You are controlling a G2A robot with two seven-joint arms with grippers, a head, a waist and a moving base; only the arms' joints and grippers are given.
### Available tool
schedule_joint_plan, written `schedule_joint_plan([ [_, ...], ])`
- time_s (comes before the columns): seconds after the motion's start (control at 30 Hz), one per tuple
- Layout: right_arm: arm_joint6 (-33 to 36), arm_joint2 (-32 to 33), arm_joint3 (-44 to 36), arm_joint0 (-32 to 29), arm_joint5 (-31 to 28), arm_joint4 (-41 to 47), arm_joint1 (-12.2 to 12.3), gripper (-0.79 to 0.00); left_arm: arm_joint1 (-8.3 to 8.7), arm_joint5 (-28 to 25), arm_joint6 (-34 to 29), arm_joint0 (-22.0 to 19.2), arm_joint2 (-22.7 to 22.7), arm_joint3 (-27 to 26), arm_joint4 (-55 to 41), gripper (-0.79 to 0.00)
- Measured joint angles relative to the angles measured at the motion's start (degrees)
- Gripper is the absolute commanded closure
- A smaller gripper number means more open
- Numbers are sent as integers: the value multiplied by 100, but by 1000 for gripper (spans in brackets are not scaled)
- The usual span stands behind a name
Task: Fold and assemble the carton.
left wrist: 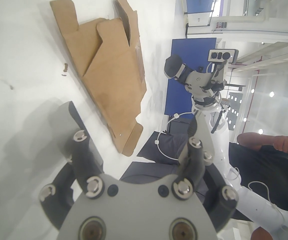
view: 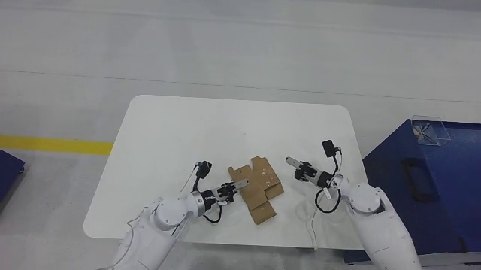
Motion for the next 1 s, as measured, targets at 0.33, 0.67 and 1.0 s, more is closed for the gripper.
schedule_joint_plan([
  [0.33, 161, -1028, 1250, 802, -152, 192, -329, -785, 30, -200, -140, 131, -151, -240, -268, -785],
  [0.67, 574, -1413, 1881, 1136, -385, 724, -532, -785, -4, 627, -138, 140, -53, -200, -322, -785],
  [1.0, 700, -1470, 2270, 1298, -502, 1048, -608, -785, -182, 817, -174, -173, 323, 141, -500, -650],
])
